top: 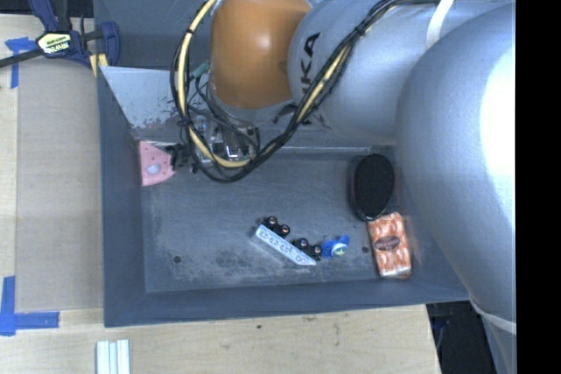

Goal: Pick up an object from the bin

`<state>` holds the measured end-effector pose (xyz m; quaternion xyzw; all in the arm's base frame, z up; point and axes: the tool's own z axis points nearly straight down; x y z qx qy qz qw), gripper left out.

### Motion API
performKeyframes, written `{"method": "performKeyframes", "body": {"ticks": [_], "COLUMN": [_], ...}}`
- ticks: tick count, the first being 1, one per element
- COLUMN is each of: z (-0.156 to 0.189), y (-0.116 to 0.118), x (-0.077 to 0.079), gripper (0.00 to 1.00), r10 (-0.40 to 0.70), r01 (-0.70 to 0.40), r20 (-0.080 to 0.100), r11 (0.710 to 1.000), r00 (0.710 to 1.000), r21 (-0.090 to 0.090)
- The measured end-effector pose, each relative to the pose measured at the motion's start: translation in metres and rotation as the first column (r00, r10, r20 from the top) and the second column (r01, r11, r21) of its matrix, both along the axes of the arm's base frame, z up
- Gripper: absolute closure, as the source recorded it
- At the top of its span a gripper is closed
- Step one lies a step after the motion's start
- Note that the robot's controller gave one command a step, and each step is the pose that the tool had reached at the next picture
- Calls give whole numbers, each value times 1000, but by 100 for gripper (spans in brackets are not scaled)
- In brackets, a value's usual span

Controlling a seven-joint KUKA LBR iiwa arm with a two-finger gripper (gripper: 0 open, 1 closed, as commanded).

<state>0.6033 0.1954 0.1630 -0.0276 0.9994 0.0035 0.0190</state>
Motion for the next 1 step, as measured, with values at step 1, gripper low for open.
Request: {"method": "performKeyframes", "body": {"ticks": [1], "z": [33], "y": [6], "x": [9], "gripper": [100], "r10": [-5], "r01": [5], "r20": [8], "r11": [1000], "r00": [1000], "r21": [4]}}
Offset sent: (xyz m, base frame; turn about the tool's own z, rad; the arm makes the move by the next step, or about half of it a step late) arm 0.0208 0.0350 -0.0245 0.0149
